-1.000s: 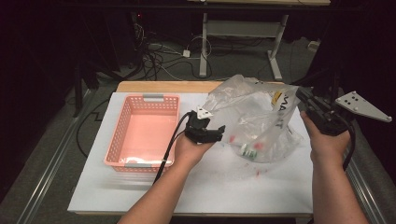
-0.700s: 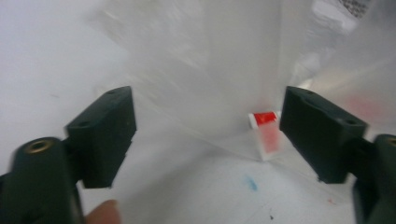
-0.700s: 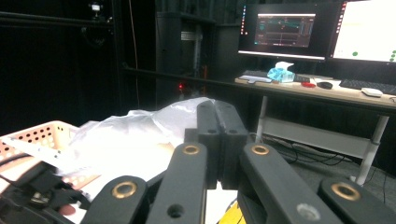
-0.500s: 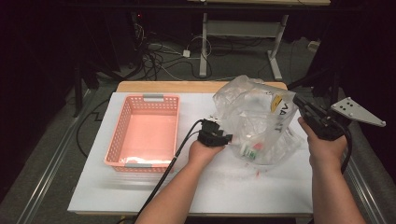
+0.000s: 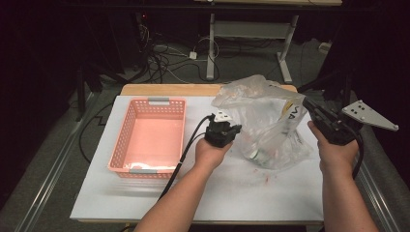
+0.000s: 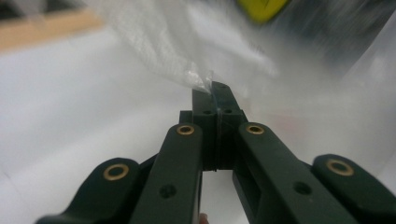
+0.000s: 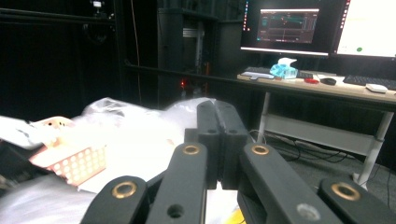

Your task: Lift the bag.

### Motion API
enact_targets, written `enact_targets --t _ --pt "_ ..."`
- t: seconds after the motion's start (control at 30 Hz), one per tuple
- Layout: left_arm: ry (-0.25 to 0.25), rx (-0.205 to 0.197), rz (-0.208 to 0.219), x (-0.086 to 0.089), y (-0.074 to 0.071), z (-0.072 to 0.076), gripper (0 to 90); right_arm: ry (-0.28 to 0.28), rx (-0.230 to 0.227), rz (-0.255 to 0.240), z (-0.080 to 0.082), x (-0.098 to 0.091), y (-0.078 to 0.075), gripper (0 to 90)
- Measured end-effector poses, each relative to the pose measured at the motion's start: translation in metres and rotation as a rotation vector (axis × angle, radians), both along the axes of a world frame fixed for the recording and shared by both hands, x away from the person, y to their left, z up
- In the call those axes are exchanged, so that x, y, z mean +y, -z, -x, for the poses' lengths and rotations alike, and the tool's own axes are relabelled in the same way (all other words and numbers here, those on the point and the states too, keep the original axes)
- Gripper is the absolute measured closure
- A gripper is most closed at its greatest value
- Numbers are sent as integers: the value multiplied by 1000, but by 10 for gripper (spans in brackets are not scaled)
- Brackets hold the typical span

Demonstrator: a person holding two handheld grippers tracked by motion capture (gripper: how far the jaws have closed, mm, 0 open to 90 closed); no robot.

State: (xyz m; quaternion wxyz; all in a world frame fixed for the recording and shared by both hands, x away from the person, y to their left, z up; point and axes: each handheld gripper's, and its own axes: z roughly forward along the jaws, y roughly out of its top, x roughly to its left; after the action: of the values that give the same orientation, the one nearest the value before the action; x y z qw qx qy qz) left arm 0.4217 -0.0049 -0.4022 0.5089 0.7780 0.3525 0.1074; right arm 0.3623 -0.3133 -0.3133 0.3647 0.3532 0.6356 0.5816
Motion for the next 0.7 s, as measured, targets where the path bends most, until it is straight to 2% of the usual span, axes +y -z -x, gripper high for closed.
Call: enact_targets --t 0.1,0.2,0.3,0.5,0.7 --pt "-2 -74 -1 2 -24 5 887 0 -6 -3 -1 3 -6 900" --pt "-16 -136 34 7 -50 8 887 0 -14 -5 -2 5 -13 900" --pt "-24 -209 37 10 -79 12 887 6 -24 -4 -4 7 -21 900" --pt "-26 -309 52 11 -130 16 887 17 -51 -11 -10 7 -43 900" --pt "-33 -373 85 8 -170 14 887 30 -105 -20 -6 4 -69 900"
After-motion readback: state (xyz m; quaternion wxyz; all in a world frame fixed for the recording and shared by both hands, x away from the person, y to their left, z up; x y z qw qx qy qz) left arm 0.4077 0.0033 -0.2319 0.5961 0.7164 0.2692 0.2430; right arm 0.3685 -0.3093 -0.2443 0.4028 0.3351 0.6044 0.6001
